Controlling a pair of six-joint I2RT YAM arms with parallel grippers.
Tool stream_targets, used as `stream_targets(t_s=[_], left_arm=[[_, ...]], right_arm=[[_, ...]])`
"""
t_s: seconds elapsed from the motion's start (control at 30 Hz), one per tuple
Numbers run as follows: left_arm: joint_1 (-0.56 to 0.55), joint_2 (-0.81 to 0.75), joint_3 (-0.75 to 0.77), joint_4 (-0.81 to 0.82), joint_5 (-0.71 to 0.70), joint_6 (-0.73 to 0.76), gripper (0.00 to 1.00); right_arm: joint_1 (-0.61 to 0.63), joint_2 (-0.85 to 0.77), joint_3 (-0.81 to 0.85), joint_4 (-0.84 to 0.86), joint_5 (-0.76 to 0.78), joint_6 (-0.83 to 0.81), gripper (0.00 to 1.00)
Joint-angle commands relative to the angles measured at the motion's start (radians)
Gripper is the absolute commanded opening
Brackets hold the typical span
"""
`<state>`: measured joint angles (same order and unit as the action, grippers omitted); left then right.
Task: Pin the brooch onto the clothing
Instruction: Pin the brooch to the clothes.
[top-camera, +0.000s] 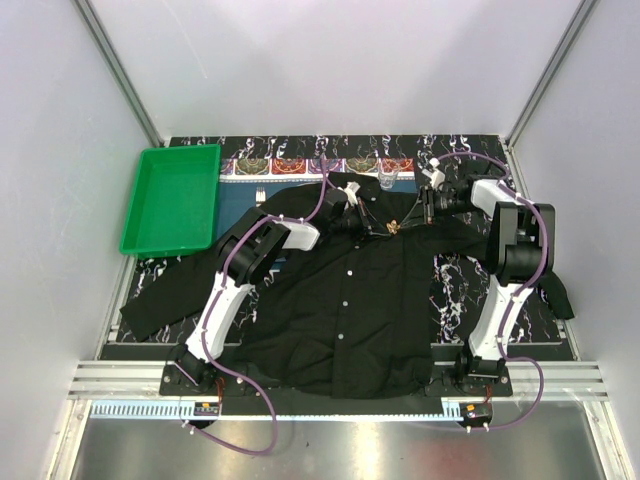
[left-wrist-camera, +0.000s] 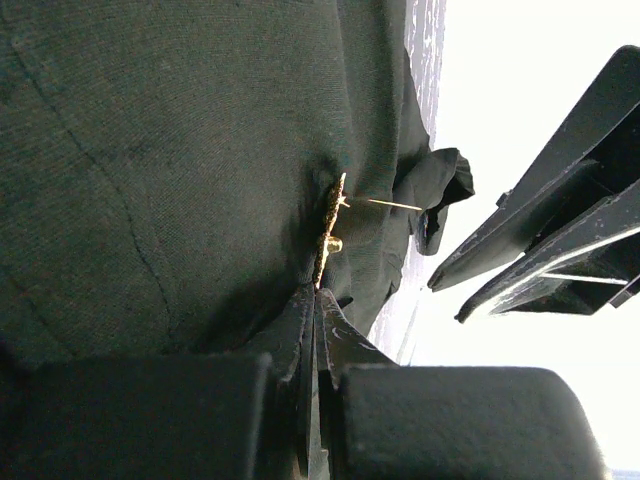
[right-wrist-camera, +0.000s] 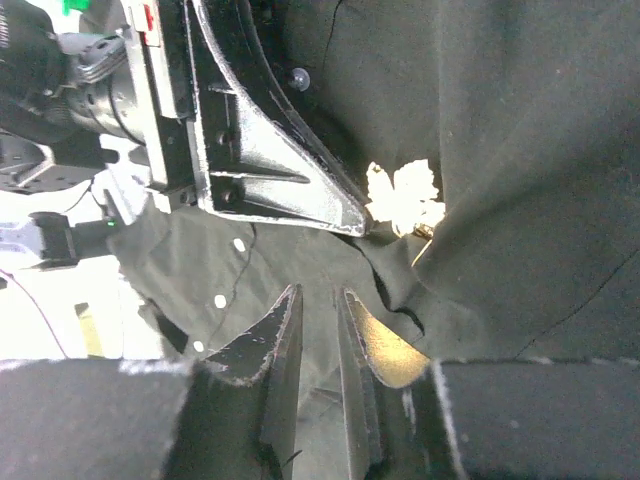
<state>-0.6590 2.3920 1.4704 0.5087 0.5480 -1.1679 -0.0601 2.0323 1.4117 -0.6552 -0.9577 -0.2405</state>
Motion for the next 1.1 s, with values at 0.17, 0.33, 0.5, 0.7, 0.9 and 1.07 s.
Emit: stream_targets(t_s=[0.17, 0.33, 0.5, 0.7, 0.9, 1.07], left_arm=[[0.002, 0.021, 0.011, 0.050, 0.024, -0.026, 0.00], [0.001, 0.019, 0.013, 0.048, 0.024, -0.024, 0.00], [0.002, 0.021, 0.011, 0.050, 0.024, -0.026, 0.00], [0.002, 0.024, 0.018, 0.048, 0.026, -0.026, 0.00], [0.002, 0.024, 0.016, 0.045, 0.026, -0.024, 0.00], [0.002, 0.025, 0.021, 0.045, 0.029, -0.021, 0.00]], right_arm=[[-0.072, -0.021, -0.014, 0.040, -0.063, 0.223, 0.27], [-0.083, 0.032, 0.032, 0.042, 0.005, 0.325, 0.24], [-0.083, 0.075, 0.067, 0.042, 0.056, 0.408, 0.15], [-0.076, 0.112, 0.090, 0.043, 0.071, 0.429, 0.12], [-0.055, 0.138, 0.105, 0.045, 0.053, 0.435, 0.15], [-0.040, 0.144, 0.110, 0.051, 0.045, 0.440, 0.15]])
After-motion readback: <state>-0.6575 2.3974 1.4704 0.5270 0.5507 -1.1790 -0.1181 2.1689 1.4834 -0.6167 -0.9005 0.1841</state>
